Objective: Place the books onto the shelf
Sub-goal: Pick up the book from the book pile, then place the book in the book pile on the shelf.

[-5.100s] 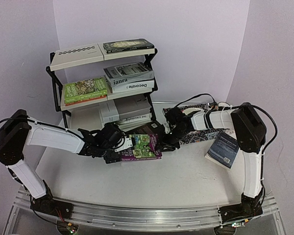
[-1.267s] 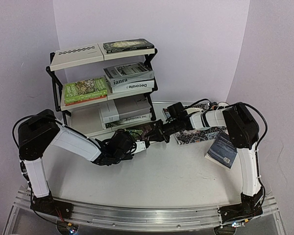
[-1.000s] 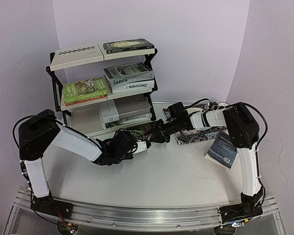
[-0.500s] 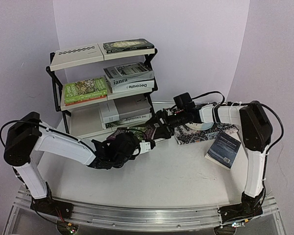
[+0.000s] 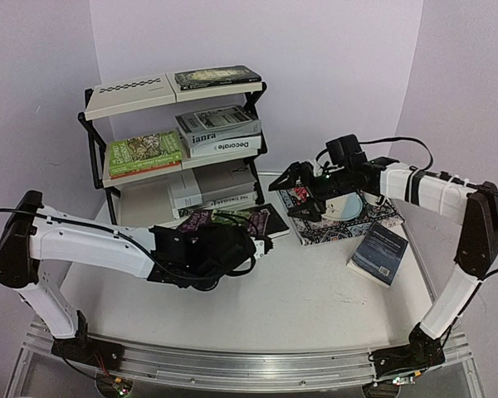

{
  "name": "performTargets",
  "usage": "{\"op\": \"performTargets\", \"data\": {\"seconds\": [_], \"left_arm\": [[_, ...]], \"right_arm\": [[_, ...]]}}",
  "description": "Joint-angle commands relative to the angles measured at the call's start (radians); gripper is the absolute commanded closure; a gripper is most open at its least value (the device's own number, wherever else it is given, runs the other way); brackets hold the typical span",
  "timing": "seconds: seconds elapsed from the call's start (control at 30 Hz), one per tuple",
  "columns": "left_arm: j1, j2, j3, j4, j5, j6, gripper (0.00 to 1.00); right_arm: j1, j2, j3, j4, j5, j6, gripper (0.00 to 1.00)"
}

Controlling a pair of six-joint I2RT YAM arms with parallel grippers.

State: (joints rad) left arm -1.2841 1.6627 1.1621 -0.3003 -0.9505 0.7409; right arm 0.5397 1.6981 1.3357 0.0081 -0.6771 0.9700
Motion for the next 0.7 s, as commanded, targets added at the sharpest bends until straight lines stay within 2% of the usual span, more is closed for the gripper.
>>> {"op": "performTargets", "data": {"seconds": [0.0, 0.23, 0.67], "left_arm": [[-0.016, -0.088, 0.096, -0.040, -0.240, 0.041, 1.00], [-0.032, -0.141, 0.160, -0.043, -0.363, 0.171, 1.00], [-0.042, -0.204, 0.271, -0.042, -0.511, 0.349, 1.00]], "right_arm": [[-0.003, -0.099, -0.066, -0.118, 0.086, -0.109, 0.02], [-0.003, -0.194, -0.126, -0.169, 0.178, -0.167, 0.02], [-0.003, -0.224, -0.140, -0.228, 0.232, -0.199, 0.02]]}}
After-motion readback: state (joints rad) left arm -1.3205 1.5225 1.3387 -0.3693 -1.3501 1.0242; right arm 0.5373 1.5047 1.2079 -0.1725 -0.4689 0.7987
